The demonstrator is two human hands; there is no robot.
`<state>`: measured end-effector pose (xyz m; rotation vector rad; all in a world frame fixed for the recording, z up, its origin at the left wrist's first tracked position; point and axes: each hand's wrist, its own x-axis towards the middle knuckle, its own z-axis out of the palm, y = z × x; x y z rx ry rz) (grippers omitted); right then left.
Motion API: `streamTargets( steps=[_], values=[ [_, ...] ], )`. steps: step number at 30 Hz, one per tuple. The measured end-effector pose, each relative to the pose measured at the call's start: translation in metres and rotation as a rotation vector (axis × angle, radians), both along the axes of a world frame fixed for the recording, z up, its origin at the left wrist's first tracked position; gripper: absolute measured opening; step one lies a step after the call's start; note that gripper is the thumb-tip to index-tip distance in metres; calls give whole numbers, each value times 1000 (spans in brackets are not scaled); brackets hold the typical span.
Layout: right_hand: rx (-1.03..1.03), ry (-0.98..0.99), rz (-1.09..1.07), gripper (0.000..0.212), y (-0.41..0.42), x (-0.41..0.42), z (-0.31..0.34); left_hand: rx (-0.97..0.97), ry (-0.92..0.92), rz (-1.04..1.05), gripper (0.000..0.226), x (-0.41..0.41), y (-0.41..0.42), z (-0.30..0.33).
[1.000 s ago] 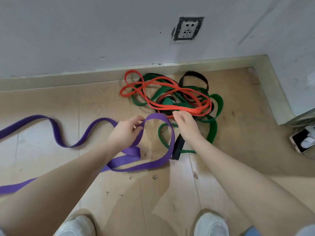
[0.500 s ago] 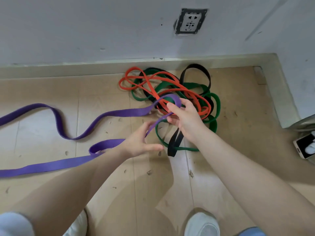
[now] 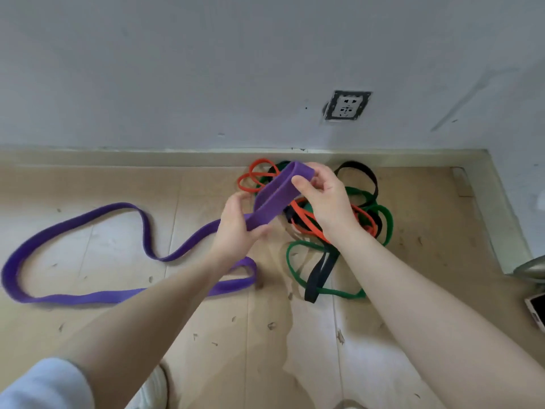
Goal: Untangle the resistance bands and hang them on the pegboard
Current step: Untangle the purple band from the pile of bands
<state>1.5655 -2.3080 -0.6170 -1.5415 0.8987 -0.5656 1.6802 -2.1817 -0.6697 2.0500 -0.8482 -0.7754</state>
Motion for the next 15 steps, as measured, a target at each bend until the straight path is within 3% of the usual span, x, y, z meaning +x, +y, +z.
streamTargets(
  steps=[2,6,15],
  values=[
    [185,-144,53,2,6,19,11,-104,153,-45,88,10,-10,21],
    [370,-244,21,5,14,52,17,-45,164,-195,32,37,-9,42],
    [779,-506,-354,11,21,103,1,130,277,-241,22,99,29,17]
  ],
)
